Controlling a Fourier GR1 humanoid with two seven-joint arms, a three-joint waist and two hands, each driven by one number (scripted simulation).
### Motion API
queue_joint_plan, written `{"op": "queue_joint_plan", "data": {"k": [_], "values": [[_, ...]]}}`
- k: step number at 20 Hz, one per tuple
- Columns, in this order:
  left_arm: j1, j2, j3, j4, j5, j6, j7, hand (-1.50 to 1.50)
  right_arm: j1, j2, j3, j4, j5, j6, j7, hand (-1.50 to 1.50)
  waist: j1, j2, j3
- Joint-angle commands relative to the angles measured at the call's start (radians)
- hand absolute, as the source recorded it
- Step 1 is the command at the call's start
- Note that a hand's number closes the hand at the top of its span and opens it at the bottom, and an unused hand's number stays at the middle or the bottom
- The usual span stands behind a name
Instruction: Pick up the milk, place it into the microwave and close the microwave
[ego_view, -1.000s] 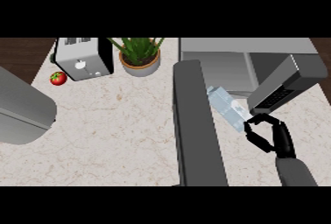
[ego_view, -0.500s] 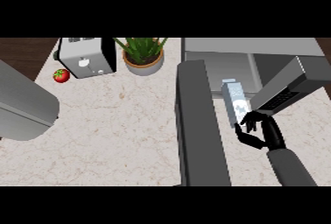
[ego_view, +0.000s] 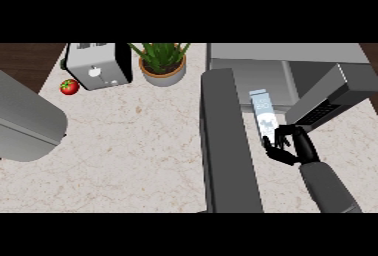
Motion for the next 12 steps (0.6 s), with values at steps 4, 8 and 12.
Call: {"op": "queue_joint_plan", "data": {"k": [4, 8, 12], "values": [[0.002, 0.011, 0.070, -0.002, 0.063, -0.009, 0.024, -1.50, -0.049, 0.046, 0.052, -0.043, 0.002, 0.140, -0.059, 1.50, -0.022, -0.006, 0.001], [0.073, -0.002, 0.044, -0.009, 0.031, -0.039, -0.002, -1.50, -0.062, 0.087, 0.071, -0.169, -0.004, 0.070, 0.040, 1.50, -0.030, -0.012, 0.000], [-0.007, -0.017, 0.062, 0.040, 0.031, -0.023, 0.024, -1.50, -0.122, 0.094, 0.066, -0.210, 0.004, -0.013, 0.188, 1.50, -0.033, -0.009, 0.000]]}}
